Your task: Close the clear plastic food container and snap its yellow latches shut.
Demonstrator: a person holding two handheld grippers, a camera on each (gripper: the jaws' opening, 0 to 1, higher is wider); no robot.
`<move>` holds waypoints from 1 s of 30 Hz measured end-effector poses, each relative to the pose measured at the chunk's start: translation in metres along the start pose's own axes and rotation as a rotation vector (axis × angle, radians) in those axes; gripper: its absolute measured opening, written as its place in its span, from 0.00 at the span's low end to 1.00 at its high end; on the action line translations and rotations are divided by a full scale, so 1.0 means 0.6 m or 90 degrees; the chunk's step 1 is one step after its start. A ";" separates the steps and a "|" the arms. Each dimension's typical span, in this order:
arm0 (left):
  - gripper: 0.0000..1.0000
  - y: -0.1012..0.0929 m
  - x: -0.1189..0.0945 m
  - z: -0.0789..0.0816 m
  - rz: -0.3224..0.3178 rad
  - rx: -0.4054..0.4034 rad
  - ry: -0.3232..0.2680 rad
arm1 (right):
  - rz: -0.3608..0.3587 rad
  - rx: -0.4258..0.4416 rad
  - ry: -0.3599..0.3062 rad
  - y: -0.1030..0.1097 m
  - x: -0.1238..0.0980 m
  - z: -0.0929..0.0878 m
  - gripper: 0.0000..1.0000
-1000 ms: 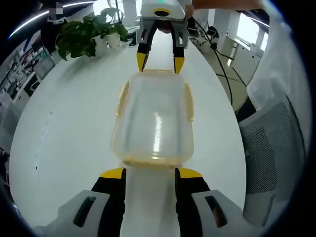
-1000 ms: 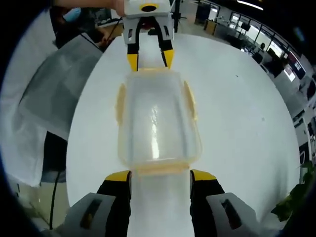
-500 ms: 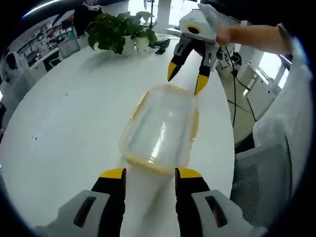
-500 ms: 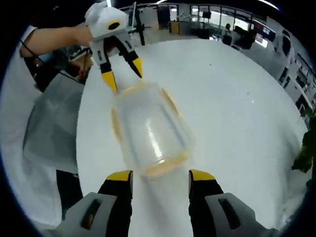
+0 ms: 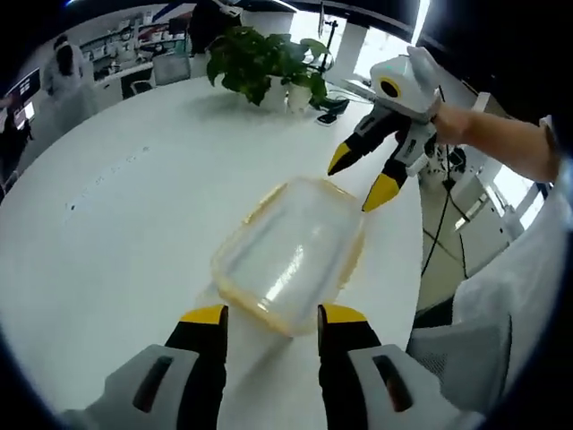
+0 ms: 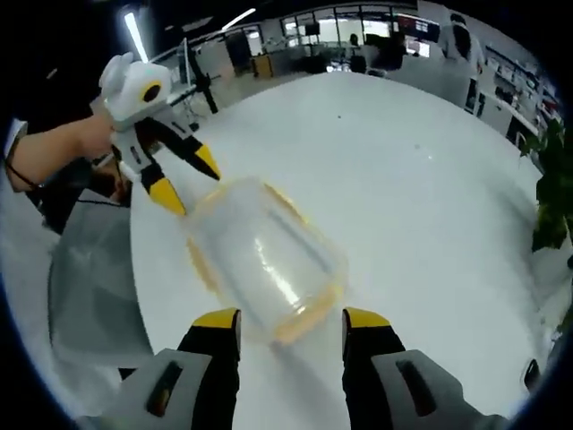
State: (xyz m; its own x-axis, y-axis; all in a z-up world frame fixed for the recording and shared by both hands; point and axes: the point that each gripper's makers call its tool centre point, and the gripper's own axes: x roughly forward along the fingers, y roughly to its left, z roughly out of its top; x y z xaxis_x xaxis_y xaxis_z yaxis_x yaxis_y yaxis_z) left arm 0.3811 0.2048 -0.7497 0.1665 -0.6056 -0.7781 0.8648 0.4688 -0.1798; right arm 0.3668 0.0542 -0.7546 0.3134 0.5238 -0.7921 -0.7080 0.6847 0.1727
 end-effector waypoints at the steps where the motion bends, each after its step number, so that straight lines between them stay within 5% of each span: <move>1: 0.40 0.000 0.001 0.001 0.002 -0.009 0.003 | -0.004 0.007 0.002 0.000 0.002 0.000 0.44; 13: 0.46 0.004 0.013 0.008 0.035 -0.133 -0.012 | -0.061 0.089 0.002 -0.017 0.012 -0.002 0.43; 22: 0.41 -0.001 0.022 0.006 0.040 -0.194 -0.008 | -0.044 0.215 -0.001 -0.020 0.024 -0.005 0.42; 30: 0.36 0.001 0.030 -0.011 0.037 -0.229 0.015 | -0.021 0.240 0.003 -0.009 0.028 -0.002 0.38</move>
State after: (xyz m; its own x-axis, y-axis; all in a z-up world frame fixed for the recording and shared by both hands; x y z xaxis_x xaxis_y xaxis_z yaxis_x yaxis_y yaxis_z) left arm 0.3816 0.1985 -0.7678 0.1965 -0.5585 -0.8059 0.6311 0.7011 -0.3319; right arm 0.3750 0.0588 -0.7699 0.3291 0.4968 -0.8030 -0.4148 0.8400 0.3497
